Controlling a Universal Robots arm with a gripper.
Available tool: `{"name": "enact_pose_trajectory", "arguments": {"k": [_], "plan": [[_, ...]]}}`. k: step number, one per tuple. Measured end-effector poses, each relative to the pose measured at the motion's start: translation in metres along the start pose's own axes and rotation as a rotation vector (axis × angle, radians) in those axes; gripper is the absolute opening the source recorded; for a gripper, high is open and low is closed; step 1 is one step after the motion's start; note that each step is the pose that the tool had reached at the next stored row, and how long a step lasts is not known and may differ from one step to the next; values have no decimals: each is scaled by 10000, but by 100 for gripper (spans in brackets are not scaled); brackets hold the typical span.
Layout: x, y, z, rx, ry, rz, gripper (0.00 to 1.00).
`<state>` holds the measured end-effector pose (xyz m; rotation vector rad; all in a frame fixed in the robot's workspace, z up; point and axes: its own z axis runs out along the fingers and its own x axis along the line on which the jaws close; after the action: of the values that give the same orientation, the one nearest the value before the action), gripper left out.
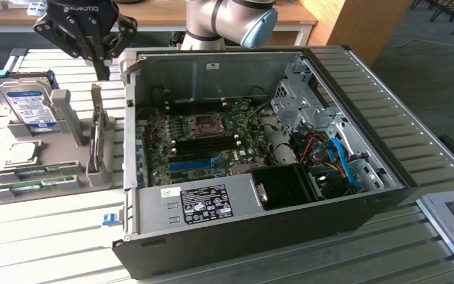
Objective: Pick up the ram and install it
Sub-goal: 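Reach for the ram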
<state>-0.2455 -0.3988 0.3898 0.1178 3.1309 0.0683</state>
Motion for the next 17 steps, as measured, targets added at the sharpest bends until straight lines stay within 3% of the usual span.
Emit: {"name": "enact_pose_trajectory", "arguments": {"k": [17], "plan": [[244,-19,5,2,25,1,10]]}}
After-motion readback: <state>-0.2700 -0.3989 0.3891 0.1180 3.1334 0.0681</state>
